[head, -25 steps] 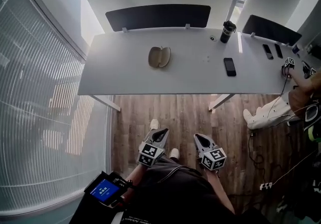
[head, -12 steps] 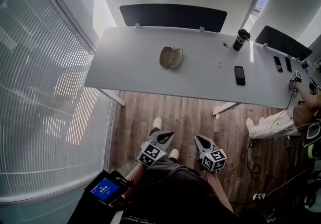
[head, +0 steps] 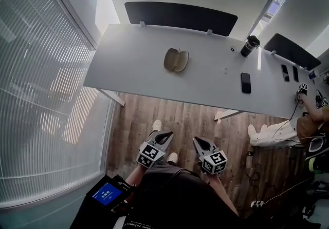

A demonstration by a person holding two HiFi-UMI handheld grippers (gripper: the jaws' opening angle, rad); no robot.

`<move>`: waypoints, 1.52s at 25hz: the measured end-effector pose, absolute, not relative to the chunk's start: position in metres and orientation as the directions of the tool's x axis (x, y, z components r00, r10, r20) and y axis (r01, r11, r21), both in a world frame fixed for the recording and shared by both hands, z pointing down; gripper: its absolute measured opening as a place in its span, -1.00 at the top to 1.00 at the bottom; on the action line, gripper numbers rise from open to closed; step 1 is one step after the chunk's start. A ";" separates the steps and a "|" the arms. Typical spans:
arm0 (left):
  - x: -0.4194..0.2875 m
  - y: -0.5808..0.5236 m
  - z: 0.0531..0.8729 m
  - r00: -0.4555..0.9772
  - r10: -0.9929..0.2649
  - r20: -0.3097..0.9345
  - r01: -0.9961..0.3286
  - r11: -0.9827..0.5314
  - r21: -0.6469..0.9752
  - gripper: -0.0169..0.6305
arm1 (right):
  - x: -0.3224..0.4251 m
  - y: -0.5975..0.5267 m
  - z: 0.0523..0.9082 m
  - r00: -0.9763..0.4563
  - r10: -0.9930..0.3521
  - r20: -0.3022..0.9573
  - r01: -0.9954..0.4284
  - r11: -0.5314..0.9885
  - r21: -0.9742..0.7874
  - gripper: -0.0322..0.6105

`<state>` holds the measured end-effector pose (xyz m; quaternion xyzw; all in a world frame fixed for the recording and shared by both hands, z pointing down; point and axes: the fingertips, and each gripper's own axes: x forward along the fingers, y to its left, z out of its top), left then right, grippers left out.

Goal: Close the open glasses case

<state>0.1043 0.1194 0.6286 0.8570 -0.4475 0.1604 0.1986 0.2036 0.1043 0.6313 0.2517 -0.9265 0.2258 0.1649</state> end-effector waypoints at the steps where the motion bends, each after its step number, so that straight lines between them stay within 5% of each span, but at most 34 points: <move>1: 0.102 0.116 0.629 0.547 -0.705 0.451 -0.832 -0.515 0.205 0.93 | 0.201 0.100 0.625 -0.820 -0.397 0.412 -0.540 0.775 -0.329 0.89; 38: -0.069 -0.092 0.622 0.607 -0.670 0.427 -0.794 -0.503 0.341 0.93 | 0.013 -0.093 0.601 -0.824 -0.351 0.445 -0.514 0.793 -0.327 0.89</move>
